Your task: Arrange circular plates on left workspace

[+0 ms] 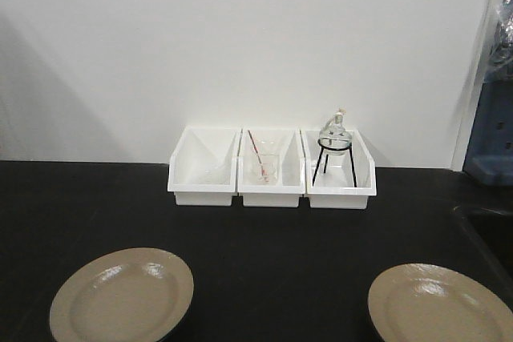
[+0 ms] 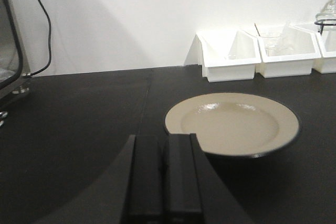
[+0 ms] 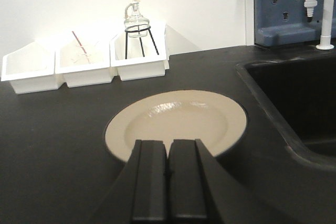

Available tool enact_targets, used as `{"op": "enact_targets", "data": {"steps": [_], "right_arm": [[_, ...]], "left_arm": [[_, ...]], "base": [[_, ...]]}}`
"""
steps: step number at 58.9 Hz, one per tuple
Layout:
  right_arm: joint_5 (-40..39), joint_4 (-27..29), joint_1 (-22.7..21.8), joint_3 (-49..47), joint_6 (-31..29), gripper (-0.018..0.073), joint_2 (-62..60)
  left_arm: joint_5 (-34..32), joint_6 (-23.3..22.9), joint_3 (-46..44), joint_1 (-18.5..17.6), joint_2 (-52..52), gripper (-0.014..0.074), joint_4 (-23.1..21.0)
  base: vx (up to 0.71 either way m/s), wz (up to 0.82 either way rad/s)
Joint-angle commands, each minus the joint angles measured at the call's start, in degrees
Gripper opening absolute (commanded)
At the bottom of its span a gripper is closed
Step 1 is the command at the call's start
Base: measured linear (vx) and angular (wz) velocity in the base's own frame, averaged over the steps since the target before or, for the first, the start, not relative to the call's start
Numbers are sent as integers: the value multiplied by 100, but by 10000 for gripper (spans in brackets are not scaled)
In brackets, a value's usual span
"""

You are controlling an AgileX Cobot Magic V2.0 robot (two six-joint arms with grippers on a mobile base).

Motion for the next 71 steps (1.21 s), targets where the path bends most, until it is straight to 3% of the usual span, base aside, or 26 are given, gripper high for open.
{"op": "enact_targets", "data": {"steps": [1,30,71], "right_arm": [[-432,-58,-37,35,2,-1,-96],[-432,-58,-37,35,2,-1,-96],[-460,-58,-37,35,2,-1,-96]], "left_arm": [[-478,-48,71,-14,-84,2,-5],[-478,-48,71,-14,-84,2,-5],[-478,-48,71,-14,-84,2,-5]], "base": [[31,-3],[20,-5],[2,-1]]}}
